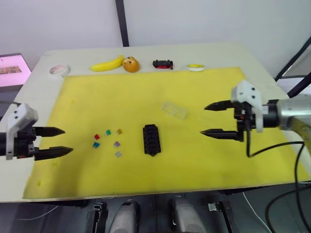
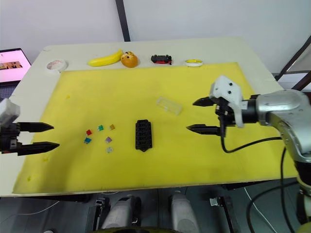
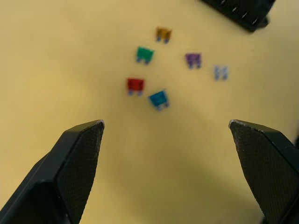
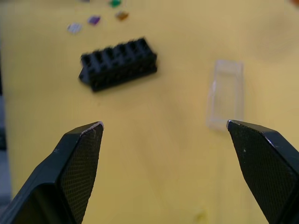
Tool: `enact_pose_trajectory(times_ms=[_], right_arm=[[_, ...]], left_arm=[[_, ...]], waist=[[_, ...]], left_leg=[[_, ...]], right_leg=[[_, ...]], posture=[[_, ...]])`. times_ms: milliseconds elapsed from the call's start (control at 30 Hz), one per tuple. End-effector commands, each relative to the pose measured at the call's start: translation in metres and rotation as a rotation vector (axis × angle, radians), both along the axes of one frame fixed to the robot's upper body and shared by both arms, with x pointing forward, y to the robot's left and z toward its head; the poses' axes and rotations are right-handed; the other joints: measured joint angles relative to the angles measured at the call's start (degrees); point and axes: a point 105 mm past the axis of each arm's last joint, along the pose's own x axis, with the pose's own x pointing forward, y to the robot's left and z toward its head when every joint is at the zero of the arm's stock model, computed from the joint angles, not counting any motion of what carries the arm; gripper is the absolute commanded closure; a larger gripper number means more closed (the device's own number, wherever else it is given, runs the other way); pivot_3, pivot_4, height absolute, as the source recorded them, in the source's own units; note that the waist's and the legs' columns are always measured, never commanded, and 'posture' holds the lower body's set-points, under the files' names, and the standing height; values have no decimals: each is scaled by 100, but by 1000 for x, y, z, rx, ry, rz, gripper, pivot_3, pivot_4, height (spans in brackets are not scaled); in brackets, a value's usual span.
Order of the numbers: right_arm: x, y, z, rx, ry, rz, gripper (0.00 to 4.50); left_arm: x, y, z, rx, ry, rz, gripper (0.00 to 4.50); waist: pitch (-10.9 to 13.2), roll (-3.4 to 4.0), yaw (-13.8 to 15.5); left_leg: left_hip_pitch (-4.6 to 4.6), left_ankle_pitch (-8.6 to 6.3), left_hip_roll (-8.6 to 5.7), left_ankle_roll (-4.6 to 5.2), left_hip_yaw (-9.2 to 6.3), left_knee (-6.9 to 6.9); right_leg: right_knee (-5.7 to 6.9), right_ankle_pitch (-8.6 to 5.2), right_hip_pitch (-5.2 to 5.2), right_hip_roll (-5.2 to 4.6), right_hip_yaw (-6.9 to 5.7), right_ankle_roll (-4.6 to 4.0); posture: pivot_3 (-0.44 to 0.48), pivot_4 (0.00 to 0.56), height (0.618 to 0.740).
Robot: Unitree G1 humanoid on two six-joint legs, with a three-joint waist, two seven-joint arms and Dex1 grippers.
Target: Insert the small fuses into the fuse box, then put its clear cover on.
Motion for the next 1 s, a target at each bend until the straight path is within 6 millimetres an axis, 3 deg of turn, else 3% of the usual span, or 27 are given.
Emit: enact_pose_trajectory(times_ms=[33,167,500,700,1000], right_arm=[[-3,32,14,51,-70,74,28],[-5,66,14,87,-86,153,28],[-7,97,24,134,-143,216,28],[-7,101,27,138,-156,220,28],[-8,107,28,144,-158,234,28]], left_arm=[[-6,-17,-2,-219,106,60,0],[-13,-29,-10,-474,302,175,0],[-9,-22,-32,-782,470,385,0],[-13,-27,-45,-838,560,431,0],[8,-36,-44,-930,531,524,0]], waist=[[0,1,-3],[-3,-6,6],[-8,-14,26],[-11,-18,23],[-15,-25,49]], left_leg=[[1,0,0,0,0,0],[-2,0,0,0,-10,5],[-3,1,-6,-2,-23,13],[-2,1,-8,-4,-24,9],[-2,6,-19,-12,-23,7]], right_leg=[[0,0,0,-1,0,0],[8,0,-1,-1,0,0],[10,0,1,-19,-3,0],[9,1,-1,-33,1,0],[9,1,-2,-52,-2,0]], posture=[[0,150,740],[0,150,740],[0,150,740],[0,150,740],[0,150,740]])
